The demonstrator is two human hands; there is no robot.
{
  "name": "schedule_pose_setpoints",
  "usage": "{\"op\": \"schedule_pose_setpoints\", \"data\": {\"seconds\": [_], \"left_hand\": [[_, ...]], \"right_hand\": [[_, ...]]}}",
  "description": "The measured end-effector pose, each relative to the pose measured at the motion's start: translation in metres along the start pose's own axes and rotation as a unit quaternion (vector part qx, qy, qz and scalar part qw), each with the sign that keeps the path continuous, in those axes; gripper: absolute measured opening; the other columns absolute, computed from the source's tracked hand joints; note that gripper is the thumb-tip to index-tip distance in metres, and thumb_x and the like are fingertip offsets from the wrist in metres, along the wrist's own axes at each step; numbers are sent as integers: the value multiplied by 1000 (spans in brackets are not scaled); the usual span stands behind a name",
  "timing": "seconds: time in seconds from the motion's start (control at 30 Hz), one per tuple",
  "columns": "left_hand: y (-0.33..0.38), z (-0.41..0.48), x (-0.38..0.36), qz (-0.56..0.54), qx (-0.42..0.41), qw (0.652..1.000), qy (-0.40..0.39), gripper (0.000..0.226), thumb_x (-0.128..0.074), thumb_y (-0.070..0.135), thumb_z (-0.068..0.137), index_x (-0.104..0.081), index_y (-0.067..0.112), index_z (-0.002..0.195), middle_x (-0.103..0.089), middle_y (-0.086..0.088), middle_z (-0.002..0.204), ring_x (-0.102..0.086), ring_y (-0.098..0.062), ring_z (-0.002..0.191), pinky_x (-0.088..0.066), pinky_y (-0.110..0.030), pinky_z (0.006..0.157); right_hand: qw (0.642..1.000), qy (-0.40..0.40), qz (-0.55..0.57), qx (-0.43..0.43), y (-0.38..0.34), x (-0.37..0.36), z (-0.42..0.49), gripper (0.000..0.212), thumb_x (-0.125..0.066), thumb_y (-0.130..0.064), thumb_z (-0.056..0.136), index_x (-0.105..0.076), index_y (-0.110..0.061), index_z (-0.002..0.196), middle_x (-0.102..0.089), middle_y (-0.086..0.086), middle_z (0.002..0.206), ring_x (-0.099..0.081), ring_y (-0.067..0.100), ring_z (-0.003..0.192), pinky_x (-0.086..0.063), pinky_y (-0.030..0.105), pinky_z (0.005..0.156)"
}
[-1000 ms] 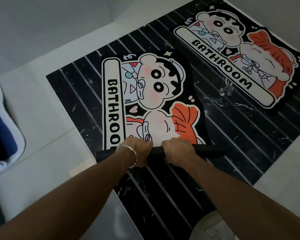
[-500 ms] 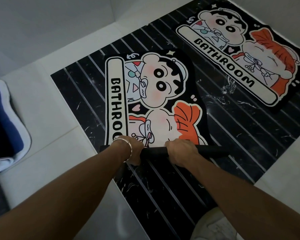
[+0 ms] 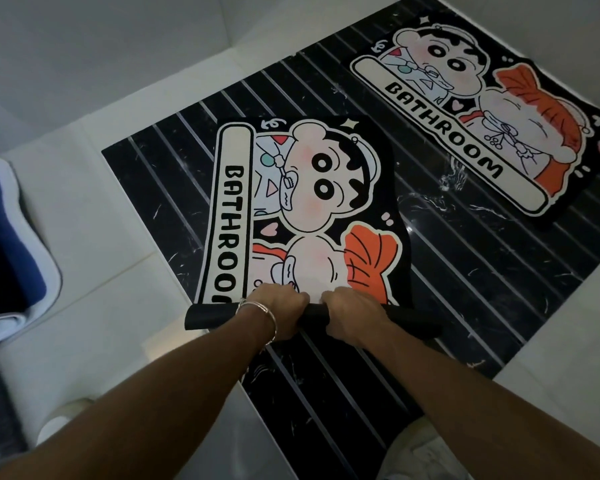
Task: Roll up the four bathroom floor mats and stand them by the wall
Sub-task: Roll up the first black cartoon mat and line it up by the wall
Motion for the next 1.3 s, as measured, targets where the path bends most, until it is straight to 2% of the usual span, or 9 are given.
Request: {"op": "schedule_pose_setpoints", "data": {"seconds": [0.07, 0.13, 0.3, 0.47, 0.53, 0.7, 0.9, 1.1, 1.3], "left_hand": [[-1, 0, 4, -18, 7, 1000, -17, 33, -54, 33, 90, -53, 17, 119, -62, -7, 108, -62, -27, 97, -47, -36, 79], [-1, -2, 5, -12, 15, 1000, -6, 35, -54, 37, 89, -52, 18, 119, -63, -6, 106, -62, -26, 95, -47, -35, 76], [3, -7, -3, 24, 23, 999, 22, 39, -50, 42, 91, -46, 16, 120, -64, -5, 105, -64, -27, 93, -40, -34, 70], [3, -7, -4, 3, -12, 996, 85, 41, -50, 34, 93, -33, 16, 125, -57, -6, 113, -64, -27, 91, -40, -34, 64], [3, -6, -4, -10, -19, 998, 53, 36, -51, 32, 93, -37, 15, 121, -61, -7, 107, -64, -28, 88, -44, -35, 67], [-1, -2, 4, -46, 3, 999, 11, 35, -52, 38, 91, -48, 16, 118, -63, -8, 104, -62, -27, 93, -45, -34, 74], [5, -8, -8, 14, -26, 994, 104, 40, -54, 25, 91, -36, 15, 125, -53, -7, 116, -58, -26, 100, -43, -34, 69], [0, 3, -1, -43, -7, 999, 18, 30, -54, 31, 90, -47, 17, 116, -64, -6, 102, -62, -26, 90, -44, -34, 70], [5, -7, -6, 30, -32, 992, 118, 42, -52, 26, 92, -33, 18, 129, -52, -6, 114, -57, -25, 98, -42, -34, 68]], "right_hand": [[997, 71, -15, 2, 2, -3, -2, 30, -62, -26, 85, -52, -16, 111, -58, 6, 108, -54, 26, 105, -39, 36, 86], [996, 86, -14, -2, 5, -6, -2, 31, -62, -27, 85, -51, -16, 111, -58, 6, 109, -53, 26, 105, -40, 37, 88], [1000, -23, 16, 3, 4, -2, 3, 28, -61, -19, 84, -56, -16, 111, -62, 8, 105, -60, 26, 95, -52, 37, 80], [996, -82, 40, 1, 12, 12, 6, 22, -63, -18, 80, -57, -18, 100, -64, 7, 98, -61, 25, 87, -51, 33, 73], [998, -62, 30, 3, 12, 11, 4, 26, -63, -19, 80, -55, -17, 104, -63, 6, 100, -60, 24, 90, -51, 35, 78], [994, 103, -21, 25, 9, -9, -4, 32, -63, -25, 83, -49, -18, 111, -61, 4, 104, -58, 24, 96, -42, 36, 84], [998, -25, 53, 26, 12, 5, 0, 17, -61, -19, 80, -53, -19, 95, -63, 5, 95, -60, 23, 84, -48, 30, 71], [995, 94, -10, 22, 11, -6, -7, 28, -61, -22, 83, -51, -17, 108, -60, 3, 102, -57, 23, 94, -39, 32, 77], [997, -19, 74, -10, 14, 4, -3, 21, -63, -26, 82, -55, -16, 99, -64, 6, 98, -59, 23, 85, -46, 29, 70]]}}
Point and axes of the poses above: each hand's wrist, its own z-axis towards the middle knuckle, its own x-axis out of the back of the hand, y = z × x, the point moved 1 cm from there along z, towards the middle knuckle
